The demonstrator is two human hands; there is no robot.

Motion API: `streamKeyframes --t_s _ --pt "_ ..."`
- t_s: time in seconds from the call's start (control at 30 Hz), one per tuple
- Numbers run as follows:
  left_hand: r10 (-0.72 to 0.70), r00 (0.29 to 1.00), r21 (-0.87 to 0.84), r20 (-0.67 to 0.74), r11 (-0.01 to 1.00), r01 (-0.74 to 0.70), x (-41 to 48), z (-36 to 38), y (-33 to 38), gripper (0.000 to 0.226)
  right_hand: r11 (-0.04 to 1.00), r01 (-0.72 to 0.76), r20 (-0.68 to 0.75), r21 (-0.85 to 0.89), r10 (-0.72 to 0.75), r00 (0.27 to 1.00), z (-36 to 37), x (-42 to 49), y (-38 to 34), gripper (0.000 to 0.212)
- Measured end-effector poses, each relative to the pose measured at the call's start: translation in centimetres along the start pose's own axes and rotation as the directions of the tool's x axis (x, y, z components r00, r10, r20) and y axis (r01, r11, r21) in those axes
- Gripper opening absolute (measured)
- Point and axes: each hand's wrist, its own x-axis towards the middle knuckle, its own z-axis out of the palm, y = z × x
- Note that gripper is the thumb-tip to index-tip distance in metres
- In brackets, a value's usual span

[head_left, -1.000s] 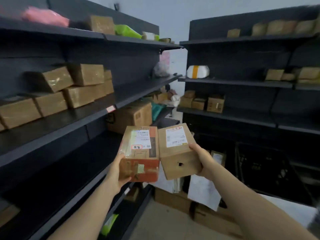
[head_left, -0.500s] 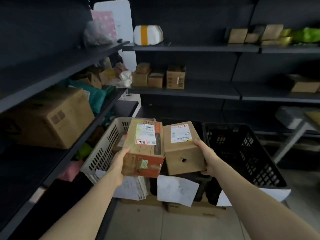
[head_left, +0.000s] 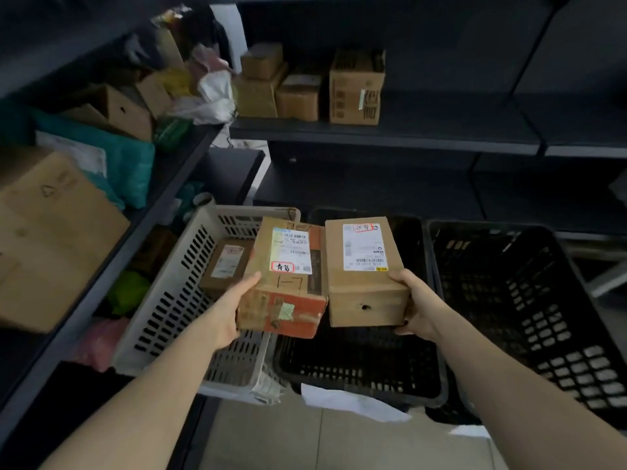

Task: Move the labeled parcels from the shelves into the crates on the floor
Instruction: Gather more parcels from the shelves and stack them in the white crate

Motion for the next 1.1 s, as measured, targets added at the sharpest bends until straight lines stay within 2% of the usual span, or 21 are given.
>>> streamKeyframes --t_s 0.2,0.27,0.33,0.43,0.53,0.63,0.73,0.8,0.9,1.0,1.1 --pt "0.163 0.977 -0.142 -0.138 0.973 -0.182 5.4 -1.0 -0.7 0.023 0.997 -0.072 -0.053 0.023 0.073 0.996 0.6 3.5 3.3 0.045" --pt "0.201 0.968 -0.170 -0.148 0.959 -0.225 7.0 -1.8 -1.8 0.026 0.991 -0.131 -0.079 0.027 0.132 0.988 0.6 4.6 5.8 0.044" --pt "0.236 0.964 -0.168 -0.125 0.952 -0.255 8.2 -2.6 -3.4 0.029 0.979 -0.197 -0.079 0.042 0.200 0.977 1.0 5.6 8.3 0.053" --pt "0.275 0.960 -0.150 -0.046 0.948 -0.279 9.3 -3.4 -5.4 0.048 0.966 -0.249 -0.074 0.069 0.254 0.964 2.5 7.4 11.0 0.060" --pt "0.261 0.965 -0.211 -0.025 0.942 -0.260 9.9 -3.6 -6.0 0.050 0.973 -0.225 -0.085 0.054 0.229 0.970 4.0 8.4 11.5 0.056" --pt "0.258 0.966 -0.242 -0.015 0.936 -0.254 10.4 -4.0 -6.2 0.048 0.980 -0.192 -0.089 0.053 0.197 0.976 5.5 10.5 12.1 0.070" --pt "0.284 0.959 -0.251 0.004 0.928 -0.274 10.6 -4.3 -6.6 0.030 0.987 -0.154 -0.118 0.051 0.159 0.980 7.1 11.8 12.6 0.061" --pt "0.299 0.954 -0.256 0.005 0.923 -0.288 10.6 -4.3 -6.7 0.028 0.989 -0.143 -0.102 0.028 0.145 0.984 8.1 12.4 12.9 0.055" --pt "0.320 0.947 -0.251 0.008 0.918 -0.308 10.5 -4.1 -6.6 0.031 0.992 -0.123 -0.079 -0.003 0.123 0.989 8.2 13.7 13.7 0.053" --pt "0.330 0.944 -0.220 0.031 0.923 -0.315 10.3 -3.9 -6.5 0.045 0.992 -0.121 -0.051 -0.027 0.119 0.992 7.9 13.8 13.1 0.056" --pt "0.333 0.942 -0.209 0.032 0.924 -0.320 10.0 -3.6 -6.1 0.055 0.993 -0.080 -0.054 -0.085 0.075 0.996 7.6 12.7 11.4 0.049"
